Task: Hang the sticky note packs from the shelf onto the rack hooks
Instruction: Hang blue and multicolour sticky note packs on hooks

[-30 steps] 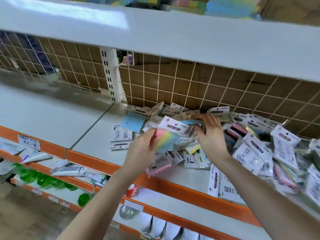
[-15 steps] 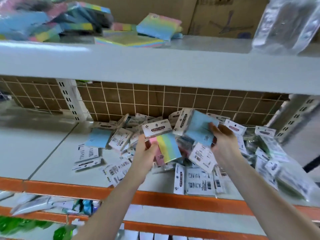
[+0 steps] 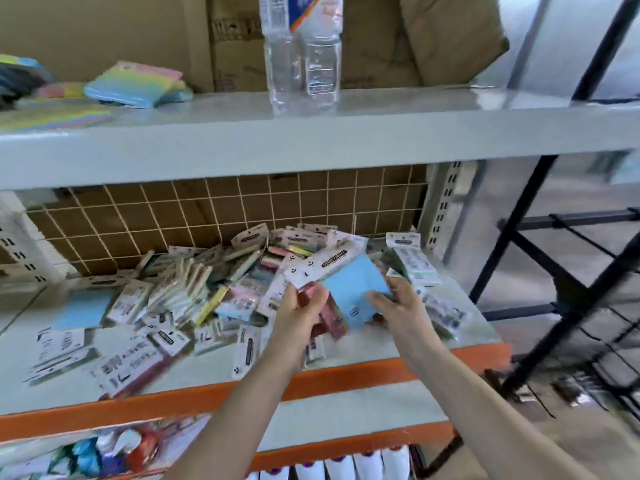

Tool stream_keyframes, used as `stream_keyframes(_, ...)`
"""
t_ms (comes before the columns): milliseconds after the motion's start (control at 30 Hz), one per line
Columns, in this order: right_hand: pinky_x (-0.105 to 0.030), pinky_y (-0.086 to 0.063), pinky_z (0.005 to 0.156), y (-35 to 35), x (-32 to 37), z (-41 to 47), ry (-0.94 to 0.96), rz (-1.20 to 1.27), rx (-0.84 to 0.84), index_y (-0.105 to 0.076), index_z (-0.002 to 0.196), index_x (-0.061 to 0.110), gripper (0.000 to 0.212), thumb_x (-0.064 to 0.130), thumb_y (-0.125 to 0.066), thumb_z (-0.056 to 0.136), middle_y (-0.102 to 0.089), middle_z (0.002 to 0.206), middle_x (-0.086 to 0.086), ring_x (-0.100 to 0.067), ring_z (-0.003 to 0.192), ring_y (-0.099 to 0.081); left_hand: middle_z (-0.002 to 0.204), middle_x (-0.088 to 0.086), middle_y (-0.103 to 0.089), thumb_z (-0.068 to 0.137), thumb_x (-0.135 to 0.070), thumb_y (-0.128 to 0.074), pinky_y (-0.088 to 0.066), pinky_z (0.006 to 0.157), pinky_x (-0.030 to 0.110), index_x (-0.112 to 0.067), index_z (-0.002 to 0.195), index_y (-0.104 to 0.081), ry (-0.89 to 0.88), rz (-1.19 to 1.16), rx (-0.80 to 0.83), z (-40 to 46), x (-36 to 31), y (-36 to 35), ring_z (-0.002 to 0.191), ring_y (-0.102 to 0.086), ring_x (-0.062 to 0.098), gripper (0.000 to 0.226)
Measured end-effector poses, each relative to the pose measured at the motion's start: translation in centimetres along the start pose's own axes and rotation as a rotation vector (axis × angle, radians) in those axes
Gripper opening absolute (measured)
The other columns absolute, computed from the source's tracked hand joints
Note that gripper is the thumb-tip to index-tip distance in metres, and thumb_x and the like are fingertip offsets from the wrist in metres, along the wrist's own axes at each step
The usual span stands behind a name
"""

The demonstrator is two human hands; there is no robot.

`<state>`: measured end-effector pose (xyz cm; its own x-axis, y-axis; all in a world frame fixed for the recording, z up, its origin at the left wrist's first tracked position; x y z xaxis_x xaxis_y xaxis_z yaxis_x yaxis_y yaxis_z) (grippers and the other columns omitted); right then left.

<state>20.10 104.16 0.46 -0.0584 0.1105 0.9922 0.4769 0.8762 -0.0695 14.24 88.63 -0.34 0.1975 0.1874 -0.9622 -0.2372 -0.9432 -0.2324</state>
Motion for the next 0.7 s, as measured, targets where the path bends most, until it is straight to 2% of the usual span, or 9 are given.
stream_keyframes(67,-0.020,-0.048,0.056,2.7,0.3,-0.7,0.016,-0.056,-0.014,-0.050,0.111,0.000,0.021,0.002,-0.058,0.092,-0.062,0.090,-0.008,-0.008,0.067,-0.062,0.084,0.005,-0.066,0.087,-0.024,-0.067,-0.057,0.074,0.046,-0.012,0.093,-0.055,-0.018,0.066,0.004,-0.9,0.6,-2.1,0.074,-0.067,0.019,0.018)
stream_keyframes(167,-0.011,-0.036,0.049,7.0,1.0,-2.1,0.060,-0.204,-0.011,-0.050,0.094,0.001,0.016,0.009,-0.063,0.090,-0.050,0.074,-0.005,-0.009,0.061,-0.046,0.078,0.001,-0.064,0.086,-0.032,-0.068,-0.048,0.068,0.034,-0.020,0.081,-0.051,-0.093,0.252,-0.010,-2.3,1.2,-5.1,0.073,-0.063,0.016,0.021)
stream_keyframes(233,-0.012,-0.032,0.045,9.9,1.6,-3.3,0.072,-0.237,0.006,-0.048,0.082,0.004,0.024,0.019,-0.065,0.090,-0.047,0.068,-0.003,-0.007,0.054,-0.043,0.080,-0.004,-0.067,0.085,-0.033,-0.068,-0.049,0.063,0.023,-0.019,0.085,-0.054,-0.142,0.308,0.062,-3.6,1.3,-7.9,0.073,-0.065,0.008,0.020)
stream_keyframes(333,-0.023,-0.051,0.060,14.0,2.2,-5.3,-0.006,-0.150,0.072,-0.063,0.094,0.013,0.022,0.034,-0.063,0.090,-0.071,0.088,-0.003,-0.009,0.072,-0.066,0.094,-0.007,-0.071,0.085,-0.032,-0.066,-0.051,0.070,0.021,-0.021,0.101,-0.058,-0.185,0.318,0.215,-5.7,1.7,-12.7,0.087,-0.067,0.007,0.021)
stream_keyframes(433,-0.033,-0.056,0.069,18.6,3.0,-7.1,-0.014,-0.052,0.032,-0.064,0.103,0.018,0.037,0.047,-0.063,0.079,-0.074,0.093,0.002,-0.014,0.083,-0.070,0.099,-0.011,-0.071,0.086,-0.029,-0.066,-0.051,0.074,0.019,-0.024,0.107,-0.058,-0.210,0.328,0.336,-7.6,1.9,-17.7,0.091,-0.067,0.006,0.023)
stream_keyframes(533,-0.029,-0.055,0.070,23.3,4.6,-8.8,0.065,-0.012,-0.039,-0.061,0.113,0.016,0.048,0.044,-0.065,0.075,-0.074,0.095,0.006,-0.010,0.083,-0.069,0.089,-0.018,-0.071,0.085,-0.031,-0.068,-0.049,0.064,0.011,-0.026,0.099,-0.058,-0.226,0.337,0.435,-9.1,2.0,-22.4,0.082,-0.067,-0.003,0.019)
stream_keyframes(567,-0.032,-0.056,0.074,24.8,5.0,-9.3,0.078,0.004,-0.072,-0.060,0.115,0.014,0.049,0.042,-0.066,0.075,-0.074,0.097,0.003,-0.013,0.085,-0.068,0.087,-0.020,-0.071,0.083,-0.036,-0.068,-0.049,0.062,0.010,-0.026,0.098,-0.058,-0.222,0.323,0.466,-9.6,2.0,-23.9,0.080,-0.066,-0.004,0.020)
stream_keyframes(633,-0.041,-0.053,0.080,27.6,5.6,-10.3,0.105,0.050,-0.132,-0.059,0.118,0.008,0.051,0.035,-0.067,0.076,-0.072,0.104,-0.008,-0.021,0.088,-0.066,0.087,-0.019,-0.071,0.076,-0.049,-0.064,-0.051,0.063,0.014,-0.028,0.099,-0.059,-0.203,0.277,0.516,-10.5,2.1,-26.7,0.081,-0.068,-0.002,0.030)
stream_keyframes(700,-0.045,-0.052,0.082,29.8,6.2,-11.2,0.147,0.084,-0.181,-0.060,0.116,0.007,0.048,0.031,-0.069,0.076,-0.070,0.107,-0.014,-0.025,0.089,-0.065,0.092,-0.013,-0.073,0.072,-0.052,-0.061,-0.056,0.071,0.024,-0.028,0.099,-0.061,-0.193,0.223,0.546,-11.2,2.3,-29.4,0.086,-0.069,0.005,0.037)
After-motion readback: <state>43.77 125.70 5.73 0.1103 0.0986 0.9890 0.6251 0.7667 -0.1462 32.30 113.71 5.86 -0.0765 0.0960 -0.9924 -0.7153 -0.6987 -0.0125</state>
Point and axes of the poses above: each hand's wrist, its own z-axis towards the middle knuckle, its own y-axis out of the back of the hand, x = y × z, the point moved 4 cm from there along z, towards the middle knuckle
